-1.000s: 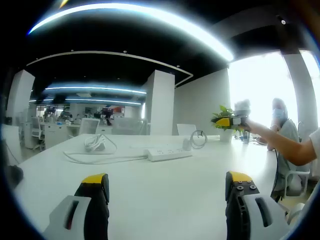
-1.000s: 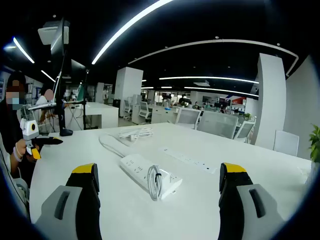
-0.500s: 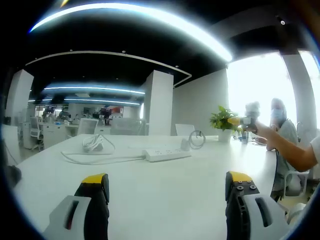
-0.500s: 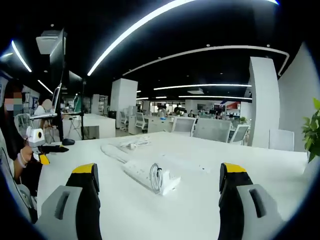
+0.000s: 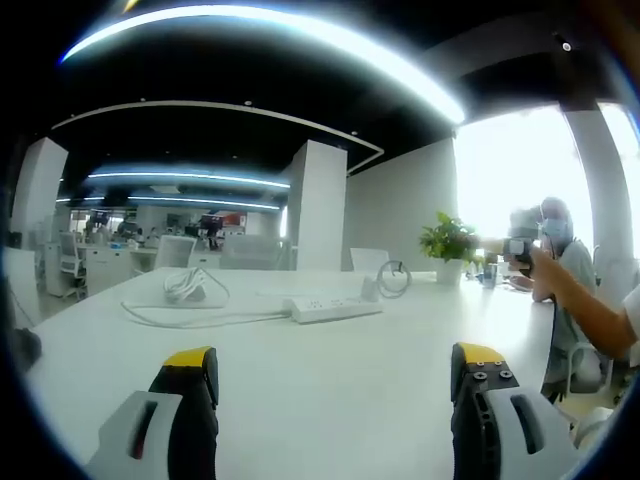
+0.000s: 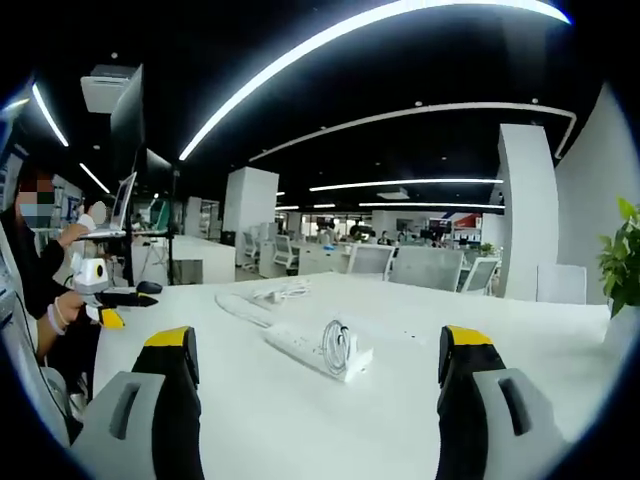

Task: Straighten the power strip on the desk, plug the charger into it

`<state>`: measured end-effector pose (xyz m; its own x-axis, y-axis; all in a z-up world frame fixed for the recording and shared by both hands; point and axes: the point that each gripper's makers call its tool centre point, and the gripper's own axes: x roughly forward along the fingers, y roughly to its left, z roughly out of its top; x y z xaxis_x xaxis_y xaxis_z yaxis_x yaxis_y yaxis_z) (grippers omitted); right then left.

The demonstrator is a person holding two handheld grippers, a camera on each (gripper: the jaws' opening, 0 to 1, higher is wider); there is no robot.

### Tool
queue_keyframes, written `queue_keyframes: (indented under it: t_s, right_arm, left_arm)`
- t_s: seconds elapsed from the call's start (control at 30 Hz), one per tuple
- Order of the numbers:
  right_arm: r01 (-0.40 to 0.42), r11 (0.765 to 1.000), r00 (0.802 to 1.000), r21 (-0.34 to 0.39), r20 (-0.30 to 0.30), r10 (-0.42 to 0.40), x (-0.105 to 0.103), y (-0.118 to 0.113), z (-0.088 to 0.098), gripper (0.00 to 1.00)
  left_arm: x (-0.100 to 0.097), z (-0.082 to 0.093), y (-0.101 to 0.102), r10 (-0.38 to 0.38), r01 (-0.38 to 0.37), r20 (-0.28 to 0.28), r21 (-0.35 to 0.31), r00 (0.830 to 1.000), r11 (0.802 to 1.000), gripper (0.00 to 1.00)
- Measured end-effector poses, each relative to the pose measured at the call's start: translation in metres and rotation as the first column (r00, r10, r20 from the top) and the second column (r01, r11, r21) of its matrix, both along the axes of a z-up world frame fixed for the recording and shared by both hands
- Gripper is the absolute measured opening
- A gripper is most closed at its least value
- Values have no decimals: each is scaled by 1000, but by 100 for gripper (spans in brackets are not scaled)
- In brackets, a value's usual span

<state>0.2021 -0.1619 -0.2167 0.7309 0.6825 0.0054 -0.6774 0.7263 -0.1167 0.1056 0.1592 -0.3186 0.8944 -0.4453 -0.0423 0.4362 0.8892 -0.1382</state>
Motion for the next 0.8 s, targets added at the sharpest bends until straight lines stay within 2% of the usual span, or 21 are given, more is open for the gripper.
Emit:
queue_keyframes:
  t_s: [0.1, 0.4, 0.63, 0.8]
  right_arm:
    - [17, 1000, 1000, 16, 20, -17, -4, -3, -3, 99]
    - [43, 999, 999, 23, 0, -43, -14, -8, -22, 98]
    - [77, 997, 996, 20, -38, -76, -17, -17, -48, 98]
    - [93, 995, 994, 24, -57, -92, -19, -22, -59, 99]
  left_arm:
    - [0, 0, 0, -1, 1, 0, -1, 1000, 1000, 99]
    - [-1, -2, 2, 7, -7, -6, 0, 1000, 1000, 99]
    - [-1, -3, 3, 9, -9, -10, 3, 1000, 1000, 99]
    - [0, -4, 3, 9, -9, -12, 1, 1000, 1000, 99]
